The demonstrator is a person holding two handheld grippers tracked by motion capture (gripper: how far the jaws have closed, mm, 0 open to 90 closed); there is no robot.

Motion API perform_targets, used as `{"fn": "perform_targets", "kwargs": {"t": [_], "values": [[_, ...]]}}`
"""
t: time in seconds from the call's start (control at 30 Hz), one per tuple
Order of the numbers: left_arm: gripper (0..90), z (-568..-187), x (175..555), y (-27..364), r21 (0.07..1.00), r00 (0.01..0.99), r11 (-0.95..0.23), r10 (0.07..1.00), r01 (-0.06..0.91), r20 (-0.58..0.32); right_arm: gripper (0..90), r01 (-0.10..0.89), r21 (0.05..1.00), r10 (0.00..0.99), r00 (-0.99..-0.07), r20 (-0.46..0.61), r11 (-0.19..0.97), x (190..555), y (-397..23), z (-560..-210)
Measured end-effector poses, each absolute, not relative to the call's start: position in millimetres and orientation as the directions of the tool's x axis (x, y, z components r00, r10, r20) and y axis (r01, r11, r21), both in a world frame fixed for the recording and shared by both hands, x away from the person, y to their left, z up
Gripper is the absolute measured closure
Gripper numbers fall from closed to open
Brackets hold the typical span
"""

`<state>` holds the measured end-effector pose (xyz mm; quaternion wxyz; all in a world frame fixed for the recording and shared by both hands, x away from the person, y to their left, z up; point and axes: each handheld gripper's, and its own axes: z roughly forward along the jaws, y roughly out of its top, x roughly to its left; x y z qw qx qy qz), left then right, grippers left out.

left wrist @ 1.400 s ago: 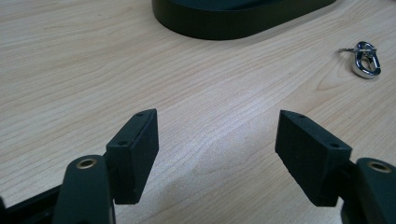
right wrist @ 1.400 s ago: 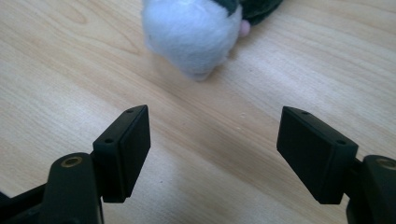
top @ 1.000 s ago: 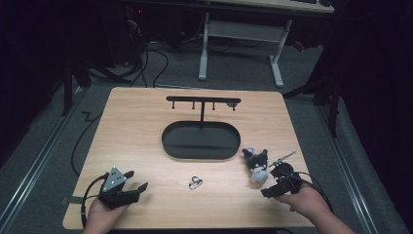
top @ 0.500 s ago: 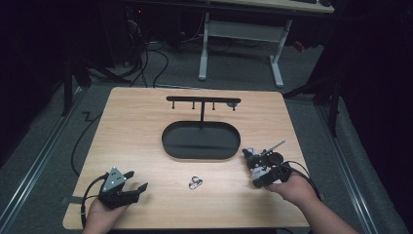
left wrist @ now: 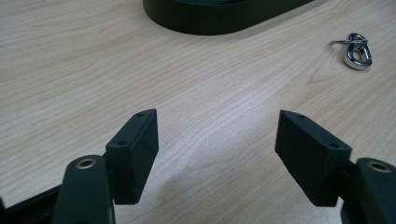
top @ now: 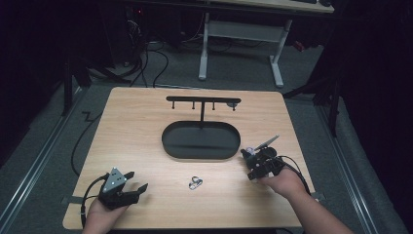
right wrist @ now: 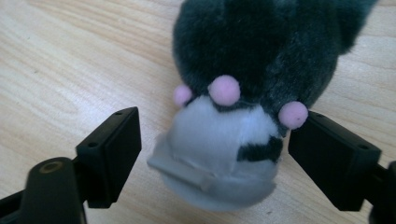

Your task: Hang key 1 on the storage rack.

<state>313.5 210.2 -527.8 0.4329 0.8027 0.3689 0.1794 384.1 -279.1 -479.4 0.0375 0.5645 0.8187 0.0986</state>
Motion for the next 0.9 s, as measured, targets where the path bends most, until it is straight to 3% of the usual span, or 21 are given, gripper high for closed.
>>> {"fn": "perform_targets", "kwargs": {"t": [0.4,0.9], "values": [[31.0,-528.4,313.6,209.2,0.824,0.667,-0.361,0.745,0.437,-0.027,35.5,0.929,0.184,0.935,-0.342,0.097,0.321,388.6,-285.6,-481.3],[31.0,-528.5,313.1,208.7,0.822,0.669,-0.365,0.742,0.437,-0.026,47.7,0.931,0.176,0.936,-0.339,0.095,0.319,387.6,-284.5,-483.6]]}}
